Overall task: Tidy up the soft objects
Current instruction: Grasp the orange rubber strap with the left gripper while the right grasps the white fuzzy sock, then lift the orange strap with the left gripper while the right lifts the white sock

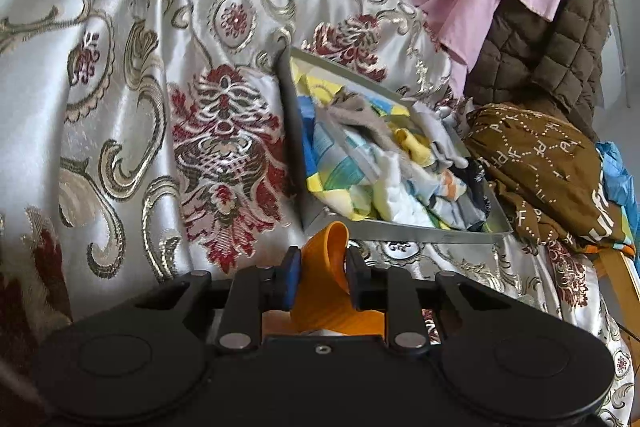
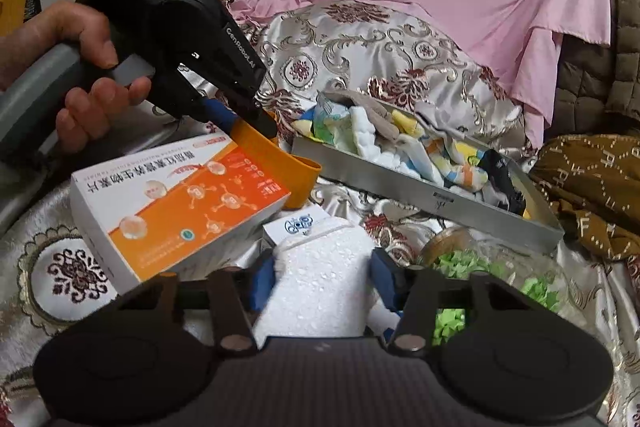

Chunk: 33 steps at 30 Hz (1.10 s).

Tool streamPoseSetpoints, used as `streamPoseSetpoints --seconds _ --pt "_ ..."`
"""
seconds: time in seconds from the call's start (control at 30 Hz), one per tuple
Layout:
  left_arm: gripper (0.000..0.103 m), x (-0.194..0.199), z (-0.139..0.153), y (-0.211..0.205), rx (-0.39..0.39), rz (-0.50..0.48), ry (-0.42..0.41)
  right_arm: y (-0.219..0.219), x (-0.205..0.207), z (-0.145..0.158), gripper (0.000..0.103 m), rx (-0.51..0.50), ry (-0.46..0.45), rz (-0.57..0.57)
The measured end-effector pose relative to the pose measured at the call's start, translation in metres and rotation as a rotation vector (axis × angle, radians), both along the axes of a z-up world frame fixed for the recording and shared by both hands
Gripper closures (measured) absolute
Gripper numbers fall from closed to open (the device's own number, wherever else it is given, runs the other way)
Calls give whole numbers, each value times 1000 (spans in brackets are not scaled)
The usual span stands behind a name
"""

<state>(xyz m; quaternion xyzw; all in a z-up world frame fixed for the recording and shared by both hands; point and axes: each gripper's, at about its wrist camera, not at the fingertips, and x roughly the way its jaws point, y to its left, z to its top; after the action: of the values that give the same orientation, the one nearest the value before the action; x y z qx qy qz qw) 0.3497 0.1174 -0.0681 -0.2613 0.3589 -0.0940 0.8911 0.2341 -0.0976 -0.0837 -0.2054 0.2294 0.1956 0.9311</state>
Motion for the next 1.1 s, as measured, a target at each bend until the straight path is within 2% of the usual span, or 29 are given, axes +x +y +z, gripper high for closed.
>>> streamPoseSetpoints --seconds 0.23,0.27,0.53,0.8,1.0,1.1 --pt "80 -15 17 -10 39 3 -73 -5 -5 6 60 23 3 -28" --pt "80 -17 19 -11 46 3 -80 -6 -5 8 64 29 3 -37" --pt "81 -32 28 -20 52 -11 -120 -25 -9 14 73 71 13 -158" --pt "81 -51 37 -39 65 -58 -129 -29 -14 20 80 87 16 -194" --pt "81 -67 40 -55 92 -97 -124 -46 -14 26 86 137 55 -271" --pt "81 -74 41 -59 99 -97 -115 -53 -11 27 87 176 77 -272"
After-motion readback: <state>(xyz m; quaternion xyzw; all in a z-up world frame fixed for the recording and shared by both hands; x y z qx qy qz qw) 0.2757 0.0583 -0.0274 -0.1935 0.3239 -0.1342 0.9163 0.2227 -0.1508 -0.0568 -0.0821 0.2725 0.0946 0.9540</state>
